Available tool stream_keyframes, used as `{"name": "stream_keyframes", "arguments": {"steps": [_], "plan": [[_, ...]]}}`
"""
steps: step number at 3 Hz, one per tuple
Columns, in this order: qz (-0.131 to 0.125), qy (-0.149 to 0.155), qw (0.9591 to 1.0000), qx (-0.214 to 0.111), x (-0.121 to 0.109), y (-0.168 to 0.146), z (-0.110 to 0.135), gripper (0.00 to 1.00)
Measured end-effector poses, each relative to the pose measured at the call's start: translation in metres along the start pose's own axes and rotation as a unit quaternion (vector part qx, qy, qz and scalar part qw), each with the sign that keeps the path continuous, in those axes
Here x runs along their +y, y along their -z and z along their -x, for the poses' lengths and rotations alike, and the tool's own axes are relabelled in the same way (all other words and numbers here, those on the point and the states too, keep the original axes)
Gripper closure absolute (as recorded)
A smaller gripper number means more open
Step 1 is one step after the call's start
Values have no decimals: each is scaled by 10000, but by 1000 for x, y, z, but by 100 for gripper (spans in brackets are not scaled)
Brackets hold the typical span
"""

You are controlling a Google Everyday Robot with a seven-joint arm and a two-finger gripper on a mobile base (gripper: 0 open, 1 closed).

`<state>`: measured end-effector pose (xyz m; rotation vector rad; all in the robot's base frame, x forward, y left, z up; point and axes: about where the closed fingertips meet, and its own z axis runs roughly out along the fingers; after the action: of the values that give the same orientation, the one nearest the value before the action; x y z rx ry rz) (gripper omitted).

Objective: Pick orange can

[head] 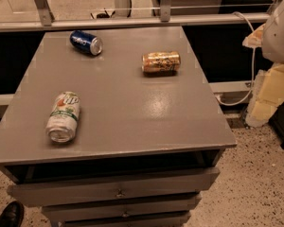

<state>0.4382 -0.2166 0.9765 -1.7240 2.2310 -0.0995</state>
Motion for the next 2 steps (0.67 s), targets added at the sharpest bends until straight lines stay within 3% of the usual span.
{"name": "stream_keyframes", "arguments": {"steps": [1,2], "plan": [[-1,0,10000,0,0,0,0,0],[-90,161,9996,-197,-17,-14,11,0]]}}
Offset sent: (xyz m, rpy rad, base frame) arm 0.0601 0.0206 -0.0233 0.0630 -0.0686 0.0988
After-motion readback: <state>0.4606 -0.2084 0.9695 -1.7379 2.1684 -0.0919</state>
